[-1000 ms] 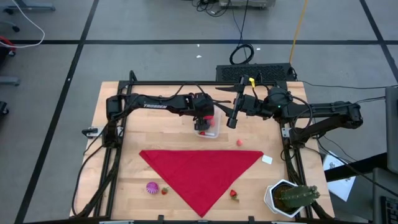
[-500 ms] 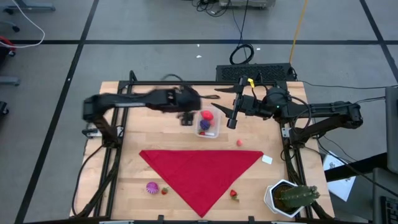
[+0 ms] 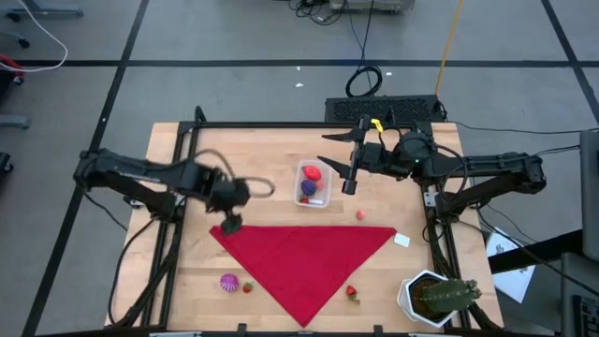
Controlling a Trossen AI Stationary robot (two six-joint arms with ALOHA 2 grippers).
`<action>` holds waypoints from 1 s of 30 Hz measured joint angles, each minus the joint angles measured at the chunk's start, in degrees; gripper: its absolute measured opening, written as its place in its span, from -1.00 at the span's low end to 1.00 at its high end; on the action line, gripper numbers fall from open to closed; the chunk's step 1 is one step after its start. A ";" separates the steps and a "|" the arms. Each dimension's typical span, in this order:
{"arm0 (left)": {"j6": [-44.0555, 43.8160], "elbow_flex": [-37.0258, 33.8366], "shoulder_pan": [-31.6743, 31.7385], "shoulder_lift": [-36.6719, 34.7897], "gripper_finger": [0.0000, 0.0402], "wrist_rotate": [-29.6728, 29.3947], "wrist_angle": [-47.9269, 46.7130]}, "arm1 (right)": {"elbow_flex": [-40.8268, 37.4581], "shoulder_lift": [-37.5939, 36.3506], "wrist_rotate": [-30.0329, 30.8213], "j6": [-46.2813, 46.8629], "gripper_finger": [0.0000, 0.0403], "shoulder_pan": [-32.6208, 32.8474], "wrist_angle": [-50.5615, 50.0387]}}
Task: Pick and placing Produce into tupperware
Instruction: Put the purple onion into the transparent bin
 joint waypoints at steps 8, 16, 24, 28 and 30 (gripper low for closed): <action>-4.56 -7.72 -17.34 -1.50 0.70 5.75 5.18 | 0.02 0.00 -0.02 0.06 0.09 0.00 0.06; -21.03 -8.49 -28.47 -1.24 0.71 1.34 11.90 | 0.00 0.00 -0.02 2.14 0.09 0.00 0.06; -31.96 -8.47 -30.89 4.30 0.70 0.31 15.47 | 0.00 0.00 0.00 2.14 0.09 0.00 0.02; -33.55 -8.51 -30.84 9.22 0.70 5.24 15.49 | 0.02 0.00 -0.01 2.14 0.09 0.00 -0.06; -33.48 -8.51 -30.88 11.18 0.70 7.85 15.73 | 0.02 0.00 0.00 2.14 0.09 0.00 -0.14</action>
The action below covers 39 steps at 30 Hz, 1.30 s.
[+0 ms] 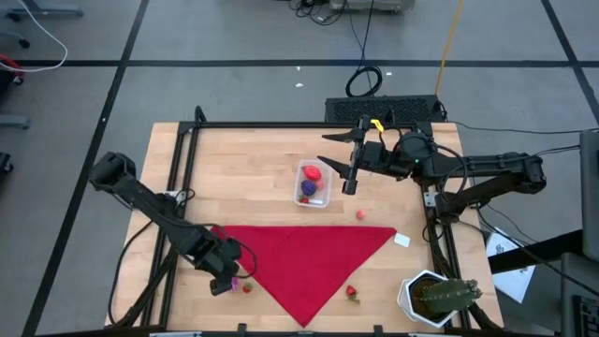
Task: Pick and placing Produce into tupperware
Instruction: Put the purple onion into the transparent bin
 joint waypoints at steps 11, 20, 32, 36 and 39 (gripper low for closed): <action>4.98 0.00 -1.79 0.74 0.70 -1.77 8.41 | -0.02 0.00 -0.02 2.32 0.09 0.00 -0.98; -1.09 0.01 -5.42 0.74 0.70 -6.32 8.25 | 0.00 0.00 -0.02 2.56 0.09 0.00 -0.91; -10.47 -3.16 -3.07 0.74 0.70 -7.11 8.28 | -0.02 0.00 -0.02 2.43 0.09 0.00 -1.66; -13.07 -6.14 -2.58 0.75 0.70 -4.56 9.42 | 0.00 0.00 -0.02 2.40 0.09 0.00 -1.94; -14.10 -6.80 -2.60 0.79 0.70 -3.58 10.29 | -0.01 0.00 -0.02 2.38 0.09 0.00 -1.98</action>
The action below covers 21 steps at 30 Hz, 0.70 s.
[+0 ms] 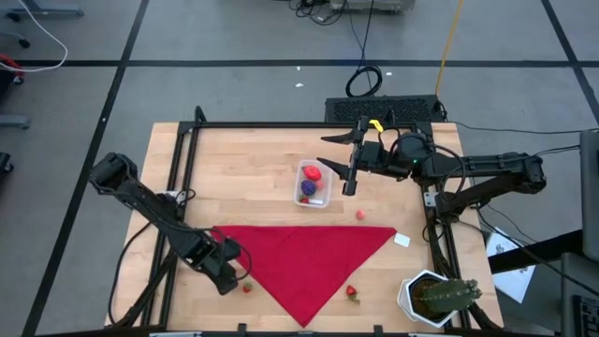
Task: Pick and placing Produce into tupperware
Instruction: Put the purple onion into the transparent bin
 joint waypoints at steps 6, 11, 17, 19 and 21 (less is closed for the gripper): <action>-0.48 -1.03 -0.10 0.00 0.70 0.16 5.55 | 0.01 0.00 0.00 -0.02 0.09 0.00 -0.01; -2.23 -1.99 -0.16 0.00 0.70 2.07 5.75 | 0.01 0.01 0.00 -0.02 0.09 0.00 -0.03; -3.31 -2.90 -0.16 0.00 0.70 2.70 5.84 | 0.01 0.02 0.02 -0.02 0.09 0.00 -0.37; -3.38 -2.91 -0.16 0.00 0.70 2.67 6.15 | 0.01 0.02 0.00 -0.02 0.09 0.00 -0.43; -3.61 -2.90 -0.16 0.00 0.70 2.65 6.17 | -0.01 0.02 0.00 -0.02 0.09 0.00 -0.42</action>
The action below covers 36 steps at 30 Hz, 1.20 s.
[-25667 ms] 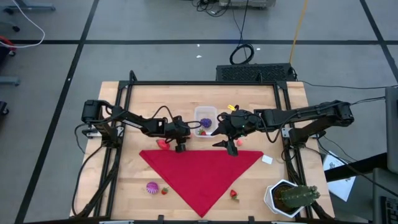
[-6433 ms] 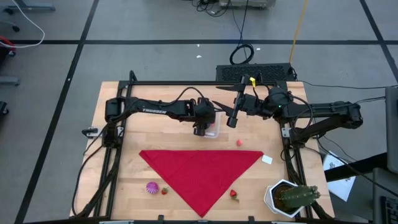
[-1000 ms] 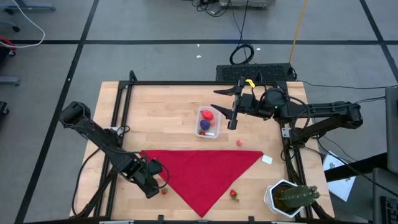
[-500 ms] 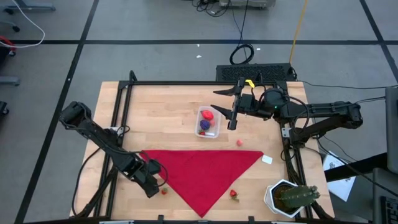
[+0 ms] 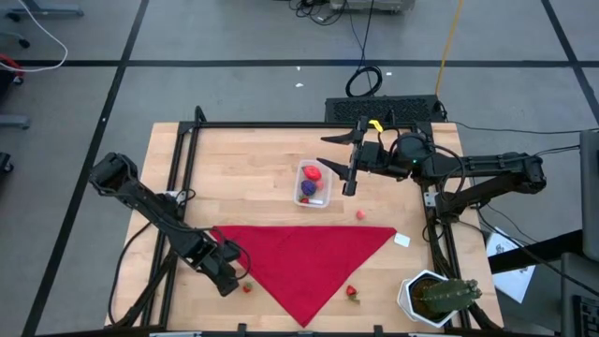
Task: Pick and placing Produce into tupperware
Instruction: Put the purple onion into the transparent bin
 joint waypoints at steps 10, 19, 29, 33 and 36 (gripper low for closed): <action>1.49 0.07 -0.28 6.41 0.70 5.03 3.78 | 0.02 0.00 0.02 0.00 0.09 0.00 -0.04; 2.86 0.15 0.11 7.04 0.70 5.47 3.78 | 0.00 0.00 0.02 0.00 0.09 -0.02 -0.04; 3.60 0.09 0.45 7.11 0.70 5.23 3.82 | 0.02 0.00 0.02 0.02 0.09 -0.02 -0.04; 4.06 0.04 0.44 7.13 0.67 5.07 3.78 | 0.01 0.00 0.00 0.07 0.09 -0.02 -0.06; 4.23 0.00 0.46 7.15 0.56 4.98 3.59 | 0.00 0.02 0.02 0.11 0.09 -0.02 -0.07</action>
